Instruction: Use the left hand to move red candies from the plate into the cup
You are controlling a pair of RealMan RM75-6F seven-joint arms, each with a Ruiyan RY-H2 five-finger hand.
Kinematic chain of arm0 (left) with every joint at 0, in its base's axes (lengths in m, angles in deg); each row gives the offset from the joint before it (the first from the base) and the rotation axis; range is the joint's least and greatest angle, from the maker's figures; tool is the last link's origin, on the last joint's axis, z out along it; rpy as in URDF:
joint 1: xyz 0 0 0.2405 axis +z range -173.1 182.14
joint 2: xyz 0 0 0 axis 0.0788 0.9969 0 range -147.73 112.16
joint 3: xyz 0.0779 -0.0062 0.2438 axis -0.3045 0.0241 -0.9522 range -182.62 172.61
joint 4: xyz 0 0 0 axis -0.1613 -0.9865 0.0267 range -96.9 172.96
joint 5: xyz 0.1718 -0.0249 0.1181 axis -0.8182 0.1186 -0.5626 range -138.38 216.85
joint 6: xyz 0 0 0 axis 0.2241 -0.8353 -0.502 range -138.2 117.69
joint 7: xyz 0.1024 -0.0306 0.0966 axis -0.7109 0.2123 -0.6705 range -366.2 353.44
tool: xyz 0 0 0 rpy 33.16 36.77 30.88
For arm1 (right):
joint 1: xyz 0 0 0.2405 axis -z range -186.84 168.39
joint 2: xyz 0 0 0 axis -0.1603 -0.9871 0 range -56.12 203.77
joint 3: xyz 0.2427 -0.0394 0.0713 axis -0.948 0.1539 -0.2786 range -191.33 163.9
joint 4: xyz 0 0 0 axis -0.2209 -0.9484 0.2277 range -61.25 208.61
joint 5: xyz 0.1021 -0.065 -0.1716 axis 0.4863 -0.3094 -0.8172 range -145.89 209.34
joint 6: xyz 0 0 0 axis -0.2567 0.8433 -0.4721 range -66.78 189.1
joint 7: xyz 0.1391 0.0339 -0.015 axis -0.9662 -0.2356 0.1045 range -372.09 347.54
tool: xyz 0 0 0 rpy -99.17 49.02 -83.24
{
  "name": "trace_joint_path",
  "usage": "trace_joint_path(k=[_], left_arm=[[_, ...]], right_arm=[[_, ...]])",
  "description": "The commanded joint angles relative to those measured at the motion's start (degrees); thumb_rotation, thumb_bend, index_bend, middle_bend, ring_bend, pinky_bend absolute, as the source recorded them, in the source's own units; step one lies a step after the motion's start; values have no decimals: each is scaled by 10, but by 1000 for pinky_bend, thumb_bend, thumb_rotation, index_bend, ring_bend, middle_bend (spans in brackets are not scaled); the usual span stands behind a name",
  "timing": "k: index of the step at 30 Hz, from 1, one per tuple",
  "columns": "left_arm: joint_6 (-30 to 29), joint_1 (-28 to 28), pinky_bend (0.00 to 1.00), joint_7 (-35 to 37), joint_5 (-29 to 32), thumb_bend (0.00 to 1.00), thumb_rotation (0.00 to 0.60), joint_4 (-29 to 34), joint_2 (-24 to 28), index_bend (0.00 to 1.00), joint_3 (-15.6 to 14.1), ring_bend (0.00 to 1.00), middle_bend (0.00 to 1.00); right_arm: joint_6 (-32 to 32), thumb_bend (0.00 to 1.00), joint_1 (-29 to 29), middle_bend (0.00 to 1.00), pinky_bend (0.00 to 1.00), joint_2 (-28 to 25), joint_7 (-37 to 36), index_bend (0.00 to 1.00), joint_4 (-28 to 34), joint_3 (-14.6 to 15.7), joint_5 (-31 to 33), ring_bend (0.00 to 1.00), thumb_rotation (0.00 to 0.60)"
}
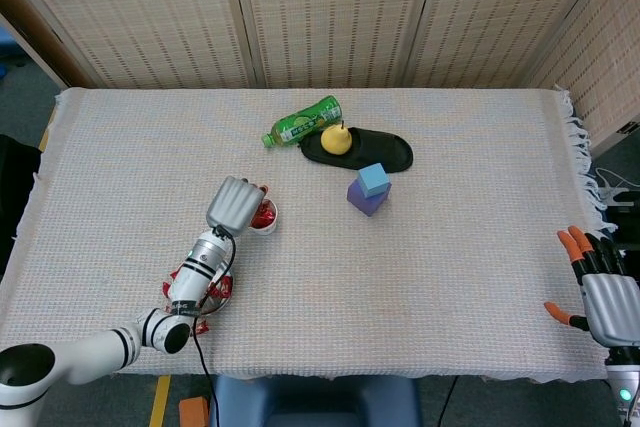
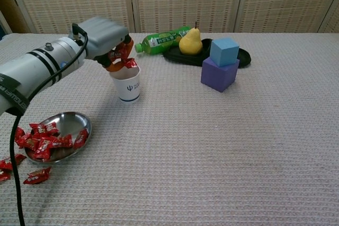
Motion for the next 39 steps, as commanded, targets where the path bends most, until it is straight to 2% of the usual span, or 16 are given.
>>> trace_joint_path(k=[1, 4, 10, 13, 16, 30, 36, 39], left_arm=[[-2, -4, 970, -7, -10, 484, 600, -15, -8, 618, -14, 597, 623], [1, -5, 965, -10, -14, 485, 600, -24, -10, 548, -22, 586, 609], [-13, -1, 939, -13, -25, 484, 600, -27, -12, 526, -32, 567, 588], [-8, -1, 874, -14, -22, 484, 600, -26, -11, 483, -33, 536, 567], [-2, -2, 721, -28, -19, 483, 600, -15, -6, 405, -37, 485, 542], [-16, -2, 688, -82, -5, 483, 600, 19, -3, 298, -38, 424, 477], [-8, -1, 664, -105, 21, 466, 600, 38, 5, 235, -35, 360, 386], [-23, 1, 656, -103, 15, 462, 600, 49, 10, 224, -33, 348, 356]], right_arm=[[2, 0, 0, 0, 0, -1, -3, 0, 0, 1, -5, 0, 600], [7, 0, 2, 0, 0, -1, -11, 0, -1, 2, -11, 0, 600], [6, 0, 2, 0, 0, -2, -14, 0, -2, 4, -15, 0, 600], [7, 0, 3, 0, 0, -2, -14, 0, -2, 5, -16, 0, 600], [6, 0, 2, 0, 0, -1, -12, 0, -2, 5, -17, 0, 600], [13, 0, 5, 0, 0, -4, -18, 0, -2, 6, -24, 0, 600], [16, 0, 6, 0, 0, -5, -21, 0, -2, 7, -26, 0, 600], [14, 0, 6, 0, 0, -5, -21, 0, -2, 8, -27, 0, 600]])
